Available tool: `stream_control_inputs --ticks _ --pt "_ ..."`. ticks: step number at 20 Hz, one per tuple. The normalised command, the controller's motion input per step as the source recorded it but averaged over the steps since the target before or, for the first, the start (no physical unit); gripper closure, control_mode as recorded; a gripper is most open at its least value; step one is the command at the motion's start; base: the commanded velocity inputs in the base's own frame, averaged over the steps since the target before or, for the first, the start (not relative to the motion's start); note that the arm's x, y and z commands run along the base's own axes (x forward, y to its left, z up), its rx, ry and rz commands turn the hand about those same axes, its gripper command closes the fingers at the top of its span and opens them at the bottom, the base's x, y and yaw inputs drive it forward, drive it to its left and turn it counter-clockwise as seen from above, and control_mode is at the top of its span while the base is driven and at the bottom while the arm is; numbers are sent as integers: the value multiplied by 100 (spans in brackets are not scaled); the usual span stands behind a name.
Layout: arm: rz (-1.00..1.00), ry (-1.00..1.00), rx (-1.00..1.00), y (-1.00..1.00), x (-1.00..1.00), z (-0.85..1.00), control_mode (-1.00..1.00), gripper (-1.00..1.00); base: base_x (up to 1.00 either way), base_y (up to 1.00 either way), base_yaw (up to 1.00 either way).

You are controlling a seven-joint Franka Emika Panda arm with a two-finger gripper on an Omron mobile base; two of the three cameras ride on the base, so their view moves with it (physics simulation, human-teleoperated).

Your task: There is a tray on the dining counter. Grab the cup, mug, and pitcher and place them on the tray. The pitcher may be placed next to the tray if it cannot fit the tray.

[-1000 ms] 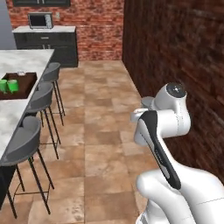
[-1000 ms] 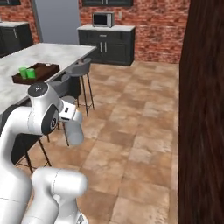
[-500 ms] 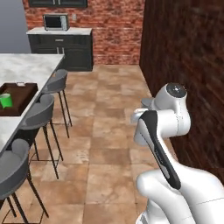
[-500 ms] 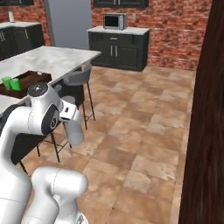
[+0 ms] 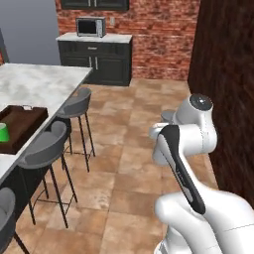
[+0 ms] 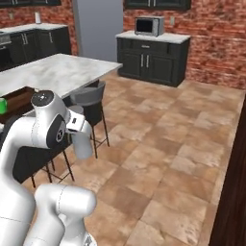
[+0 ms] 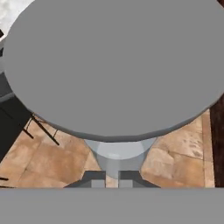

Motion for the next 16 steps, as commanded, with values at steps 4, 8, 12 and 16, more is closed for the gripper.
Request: stream_control_inputs --ticks 4,8,12,16 --pt "0 0 0 0 0 0 100 100 100 -49 35" --pt "0 0 0 0 0 0 100 100 90 -42 46" --pt "0 0 0 0 0 0 100 100 81 -48 53" --pt "0 0 0 0 0 0 100 100 74 -47 55"
